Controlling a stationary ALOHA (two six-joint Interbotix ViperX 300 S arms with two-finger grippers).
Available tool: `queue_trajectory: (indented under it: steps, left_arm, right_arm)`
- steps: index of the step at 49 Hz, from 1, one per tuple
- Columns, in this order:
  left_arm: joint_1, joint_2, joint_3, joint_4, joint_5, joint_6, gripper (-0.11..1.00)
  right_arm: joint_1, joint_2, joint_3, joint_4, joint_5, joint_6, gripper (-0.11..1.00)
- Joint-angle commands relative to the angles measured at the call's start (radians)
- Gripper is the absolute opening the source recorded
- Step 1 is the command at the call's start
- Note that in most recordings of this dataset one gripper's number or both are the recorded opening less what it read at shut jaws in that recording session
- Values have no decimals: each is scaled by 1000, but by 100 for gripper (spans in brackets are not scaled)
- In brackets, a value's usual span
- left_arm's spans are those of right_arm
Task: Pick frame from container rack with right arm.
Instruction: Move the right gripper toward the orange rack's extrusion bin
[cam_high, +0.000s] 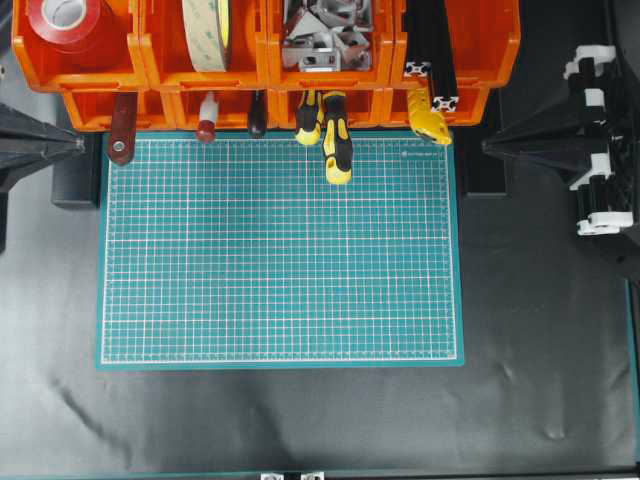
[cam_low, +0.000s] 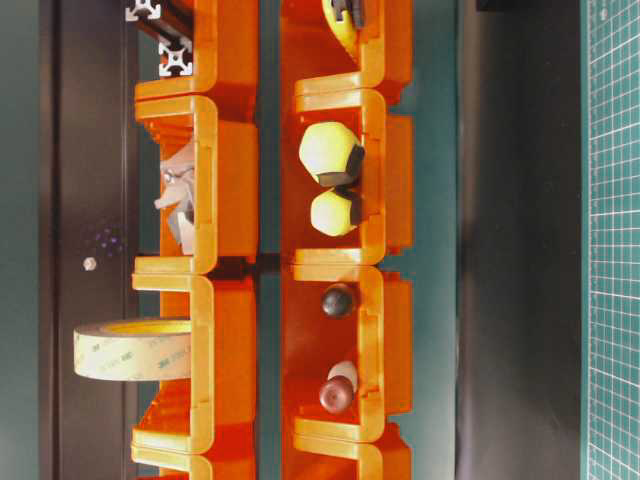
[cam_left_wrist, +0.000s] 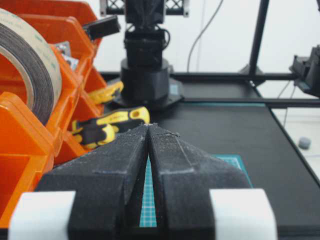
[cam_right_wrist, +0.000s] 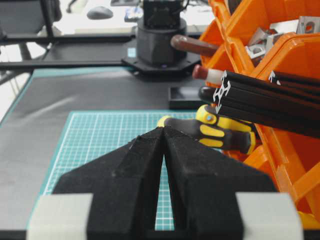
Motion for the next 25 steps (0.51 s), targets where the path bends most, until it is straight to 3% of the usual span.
queue_trajectory:
  steps: [1, 9, 16, 25]
  left_arm:
    - [-5, 12, -15, 32, 34, -31, 6]
    - [-12, -2, -77, 35, 155, -107, 0]
    - [-21, -35, -117, 35, 264, -120, 0]
    - [-26, -63, -150, 35, 350, -127, 0]
  right_arm:
    - [-3, 8, -8, 8, -8, 9, 2]
    - [-2, -17, -25, 14, 77, 67, -1]
    - [-2, -34, -103, 12, 161, 127, -1]
    - [12, -2, -242, 11, 400, 130, -1]
